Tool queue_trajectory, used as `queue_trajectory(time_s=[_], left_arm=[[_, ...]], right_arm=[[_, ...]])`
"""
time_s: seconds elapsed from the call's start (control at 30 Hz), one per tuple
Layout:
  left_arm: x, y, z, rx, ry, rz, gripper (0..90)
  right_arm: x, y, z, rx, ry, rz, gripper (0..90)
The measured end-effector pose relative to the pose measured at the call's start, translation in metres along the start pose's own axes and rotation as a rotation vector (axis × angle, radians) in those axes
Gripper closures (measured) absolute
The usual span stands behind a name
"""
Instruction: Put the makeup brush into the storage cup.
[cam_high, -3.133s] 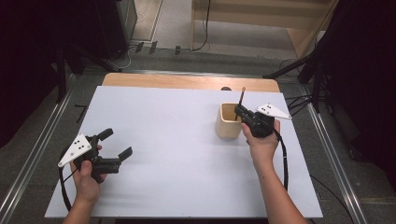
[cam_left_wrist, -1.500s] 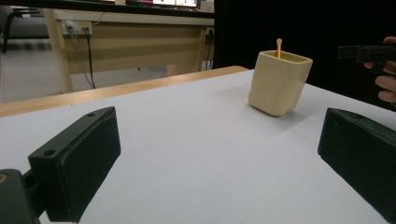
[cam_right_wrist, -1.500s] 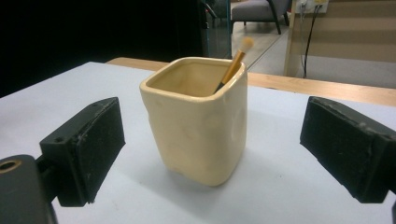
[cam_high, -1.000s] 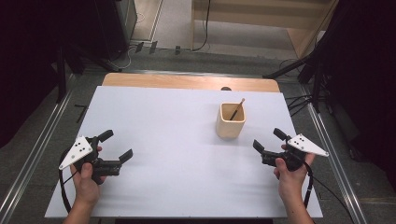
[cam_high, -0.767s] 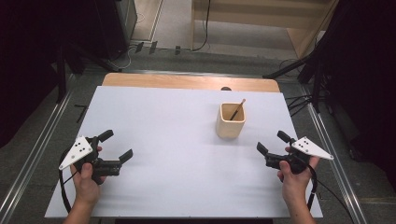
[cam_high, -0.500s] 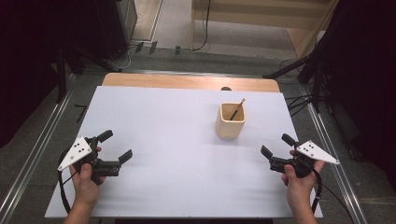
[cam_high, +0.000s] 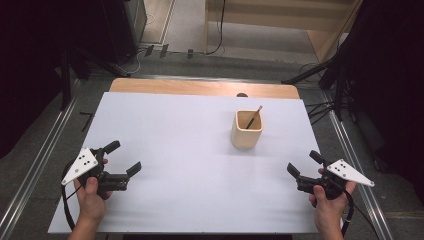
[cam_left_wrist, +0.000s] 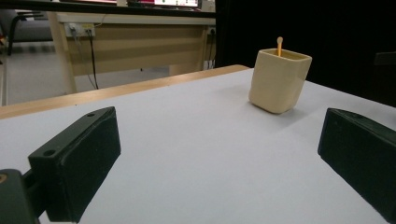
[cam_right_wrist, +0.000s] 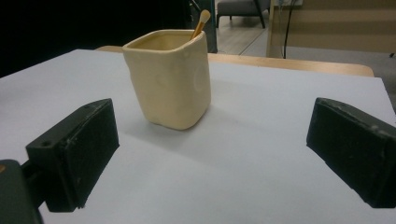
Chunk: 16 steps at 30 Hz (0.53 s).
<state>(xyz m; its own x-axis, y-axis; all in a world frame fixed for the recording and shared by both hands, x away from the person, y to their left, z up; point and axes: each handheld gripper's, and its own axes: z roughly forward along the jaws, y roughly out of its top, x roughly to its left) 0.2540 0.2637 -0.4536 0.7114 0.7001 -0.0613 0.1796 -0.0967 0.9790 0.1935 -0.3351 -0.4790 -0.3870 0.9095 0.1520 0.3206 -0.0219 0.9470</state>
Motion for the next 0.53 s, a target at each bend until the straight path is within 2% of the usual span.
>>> queue_trajectory(time_s=[0.17, 0.27, 0.3, 0.37, 0.53], left_arm=[[-0.001, -0.002, 0.0, 0.005, -0.005, 0.001, 0.0], [-0.001, -0.003, 0.0, 0.01, -0.006, 0.006, 0.0], [-0.001, -0.003, 0.001, 0.01, -0.007, 0.005, 0.0], [-0.001, -0.003, 0.001, 0.008, -0.01, -0.001, 0.1], [-0.001, -0.004, 0.001, 0.013, -0.01, 0.002, 0.1]], right_arm=[[0.0, -0.005, -0.011, -0.008, -0.004, 0.013, 2.7], [0.0, -0.009, -0.018, -0.005, -0.03, -0.004, 2.7], [0.0, -0.009, -0.019, -0.007, -0.033, 0.004, 2.7], [-0.001, -0.008, -0.022, -0.02, -0.038, 0.016, 2.7], [-0.001, -0.007, -0.022, -0.027, -0.04, 0.011, 2.7]])
